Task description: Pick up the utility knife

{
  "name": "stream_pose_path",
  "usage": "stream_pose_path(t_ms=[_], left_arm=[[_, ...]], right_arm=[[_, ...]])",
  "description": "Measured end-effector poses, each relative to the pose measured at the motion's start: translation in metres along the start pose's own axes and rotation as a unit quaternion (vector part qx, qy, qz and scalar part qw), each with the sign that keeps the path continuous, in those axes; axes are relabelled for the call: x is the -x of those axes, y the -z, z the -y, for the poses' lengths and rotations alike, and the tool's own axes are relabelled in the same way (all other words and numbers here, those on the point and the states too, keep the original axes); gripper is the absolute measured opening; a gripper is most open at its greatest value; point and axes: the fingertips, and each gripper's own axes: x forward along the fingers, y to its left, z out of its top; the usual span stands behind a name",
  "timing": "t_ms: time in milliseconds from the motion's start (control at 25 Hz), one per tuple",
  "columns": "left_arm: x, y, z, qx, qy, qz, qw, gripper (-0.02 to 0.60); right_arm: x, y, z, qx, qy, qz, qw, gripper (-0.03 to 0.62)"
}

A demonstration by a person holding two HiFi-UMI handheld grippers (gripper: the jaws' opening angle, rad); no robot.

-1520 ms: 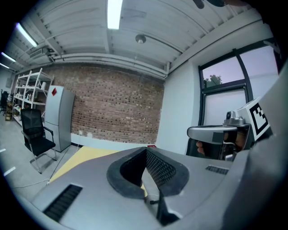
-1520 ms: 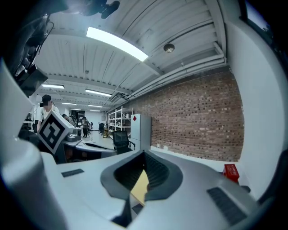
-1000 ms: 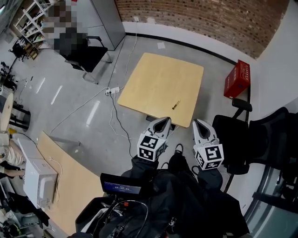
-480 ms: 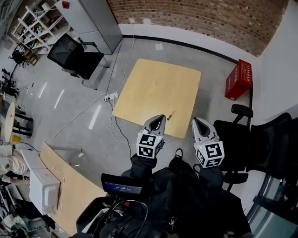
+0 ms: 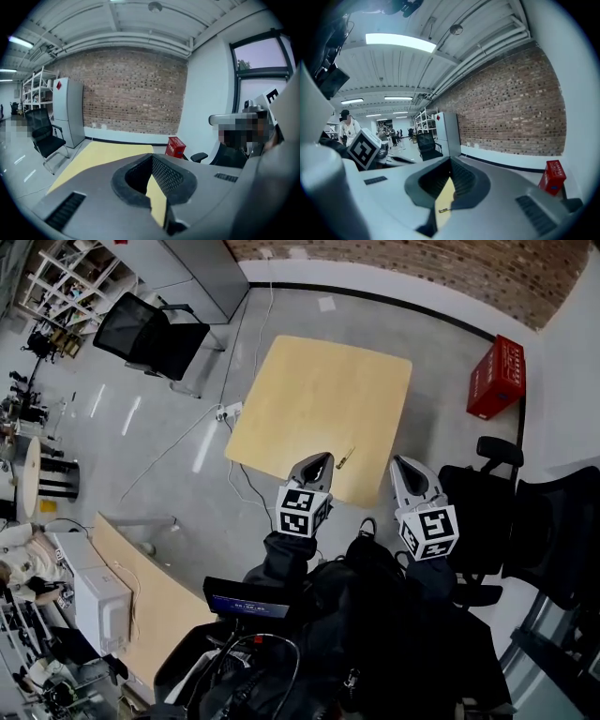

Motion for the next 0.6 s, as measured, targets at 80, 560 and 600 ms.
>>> stream_pose_path(t_ms=[80, 560, 600], left_arm=[[-0.007, 0.007, -0.002, 0.005, -0.004, -0.015, 0.9999, 0.000], [-0.054, 0.067, -0.018, 0.005, -0.009, -0.096, 0.9953, 0.000], [-0.058, 0.073, -0.020, 0.006, -0.008, -0.101, 0.9948, 0.000]], right_arm=[[-0.004, 0.006, 0.005, -0.006, -0.006, -0.008, 1.000, 0.003], [-0.031, 0.039, 0.022, -0.021, -0.031, -0.064, 0.997, 0.003], [-0.034, 0.043, 0.022, -0.021, -0.033, -0.071, 0.997, 0.003]])
